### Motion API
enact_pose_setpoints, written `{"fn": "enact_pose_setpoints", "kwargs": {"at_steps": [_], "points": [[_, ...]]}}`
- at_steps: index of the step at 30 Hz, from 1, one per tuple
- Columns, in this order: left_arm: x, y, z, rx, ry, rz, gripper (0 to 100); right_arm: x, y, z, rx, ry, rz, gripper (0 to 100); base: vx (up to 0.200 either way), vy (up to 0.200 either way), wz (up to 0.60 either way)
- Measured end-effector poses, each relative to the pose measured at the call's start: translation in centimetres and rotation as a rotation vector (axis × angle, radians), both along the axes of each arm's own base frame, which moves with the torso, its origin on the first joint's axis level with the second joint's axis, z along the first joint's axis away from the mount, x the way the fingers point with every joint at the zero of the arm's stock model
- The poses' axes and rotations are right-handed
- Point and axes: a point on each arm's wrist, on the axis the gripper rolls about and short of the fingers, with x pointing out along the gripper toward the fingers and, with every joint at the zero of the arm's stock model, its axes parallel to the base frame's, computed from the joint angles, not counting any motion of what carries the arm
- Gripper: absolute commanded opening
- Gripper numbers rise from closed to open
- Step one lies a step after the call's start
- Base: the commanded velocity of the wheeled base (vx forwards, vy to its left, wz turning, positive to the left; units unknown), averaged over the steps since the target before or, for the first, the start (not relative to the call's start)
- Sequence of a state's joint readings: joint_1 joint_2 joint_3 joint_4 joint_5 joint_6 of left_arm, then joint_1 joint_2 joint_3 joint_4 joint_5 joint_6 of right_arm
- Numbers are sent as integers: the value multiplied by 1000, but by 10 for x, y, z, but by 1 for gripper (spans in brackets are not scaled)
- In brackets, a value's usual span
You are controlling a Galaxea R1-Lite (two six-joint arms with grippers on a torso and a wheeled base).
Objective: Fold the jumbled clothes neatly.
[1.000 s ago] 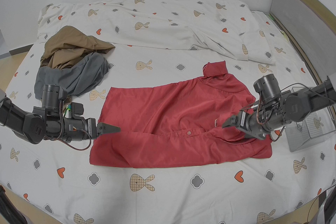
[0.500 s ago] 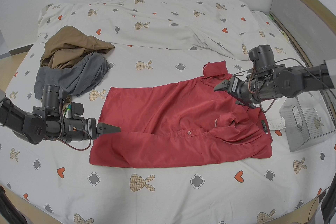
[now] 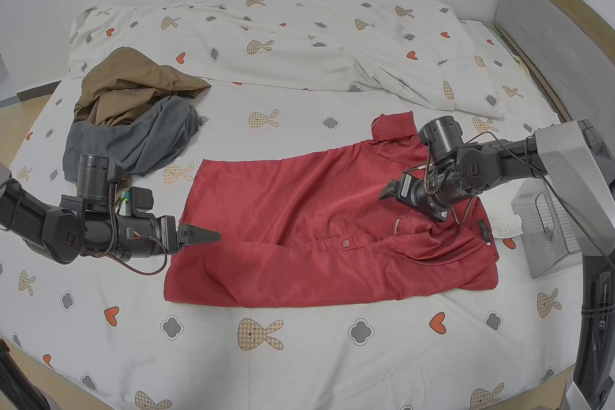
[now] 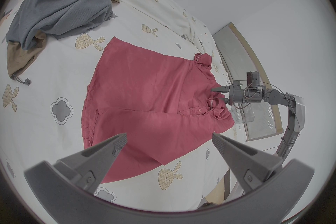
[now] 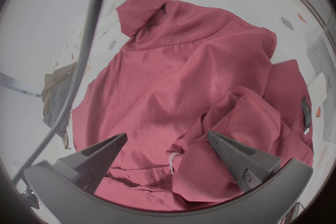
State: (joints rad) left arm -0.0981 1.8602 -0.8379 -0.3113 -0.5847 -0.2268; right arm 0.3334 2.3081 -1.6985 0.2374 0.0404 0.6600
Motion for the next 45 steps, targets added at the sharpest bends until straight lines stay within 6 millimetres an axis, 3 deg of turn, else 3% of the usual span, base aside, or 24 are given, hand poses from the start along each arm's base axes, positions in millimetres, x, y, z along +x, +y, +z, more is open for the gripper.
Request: {"fn": "enact_pose_setpoints", "kwargs": {"at_steps": [5,12,17,21,28,42,43,45], "points": [[0,0,0,0,0,0,100,-11,-10,2,-13,37,-12,100,0,0,0],[0,0,0,0,1,0,100,-46,-24,16,-26,75,-18,100,0,0,0],[0,0,0,0,1,-2,100,-65,-34,12,-40,120,-26,100,0,0,0],[-1,-1,-1,-1,2,-3,100,-63,-39,6,-38,120,-40,100,0,0,0],[-2,-1,-1,0,4,-5,100,-42,-42,-5,-8,30,-62,100,0,0,0],[-2,-4,-2,1,6,-14,100,-30,-45,-25,-18,69,-78,100,0,0,0],[-2,-4,-2,1,6,-13,100,-31,-45,-25,-19,72,-78,0,0,0,0],[-2,-4,-2,1,6,-13,100,-31,-45,-26,-21,75,-78,0,0,0,0]]}}
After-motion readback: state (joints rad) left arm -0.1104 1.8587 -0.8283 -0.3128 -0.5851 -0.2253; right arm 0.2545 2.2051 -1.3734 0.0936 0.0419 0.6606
